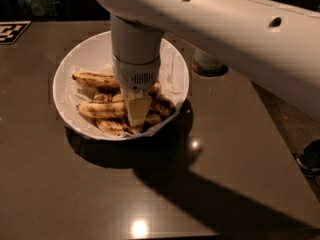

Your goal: Pick banana from white bowl

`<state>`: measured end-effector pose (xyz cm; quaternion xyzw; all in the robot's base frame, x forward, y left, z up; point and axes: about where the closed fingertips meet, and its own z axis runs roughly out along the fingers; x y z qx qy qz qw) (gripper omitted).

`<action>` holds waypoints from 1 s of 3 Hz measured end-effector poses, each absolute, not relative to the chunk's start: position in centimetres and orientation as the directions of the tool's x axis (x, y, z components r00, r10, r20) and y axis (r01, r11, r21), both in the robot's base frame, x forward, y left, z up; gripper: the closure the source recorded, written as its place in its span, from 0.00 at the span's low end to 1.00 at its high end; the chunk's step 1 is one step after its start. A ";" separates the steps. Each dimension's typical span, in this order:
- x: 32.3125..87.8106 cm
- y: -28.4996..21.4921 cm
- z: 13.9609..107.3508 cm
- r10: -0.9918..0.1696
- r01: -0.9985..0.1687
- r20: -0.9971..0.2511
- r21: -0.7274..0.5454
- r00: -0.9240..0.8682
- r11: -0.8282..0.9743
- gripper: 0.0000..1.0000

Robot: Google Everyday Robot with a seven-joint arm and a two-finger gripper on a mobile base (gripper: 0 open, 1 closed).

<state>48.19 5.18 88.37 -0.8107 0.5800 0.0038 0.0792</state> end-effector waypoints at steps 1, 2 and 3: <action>48.2 5.2 88.4 -0.940 -0.941 -0.098 -0.124 0.327 -0.315 0.85; 48.2 5.2 88.4 -0.940 -0.941 -0.098 -0.124 0.327 -0.315 1.00; 47.7 4.9 90.3 -0.936 -0.934 -0.109 -0.168 0.335 -0.314 1.00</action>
Offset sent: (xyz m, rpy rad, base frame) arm 0.0000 0.0000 -0.0001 0.0000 0.0000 0.0000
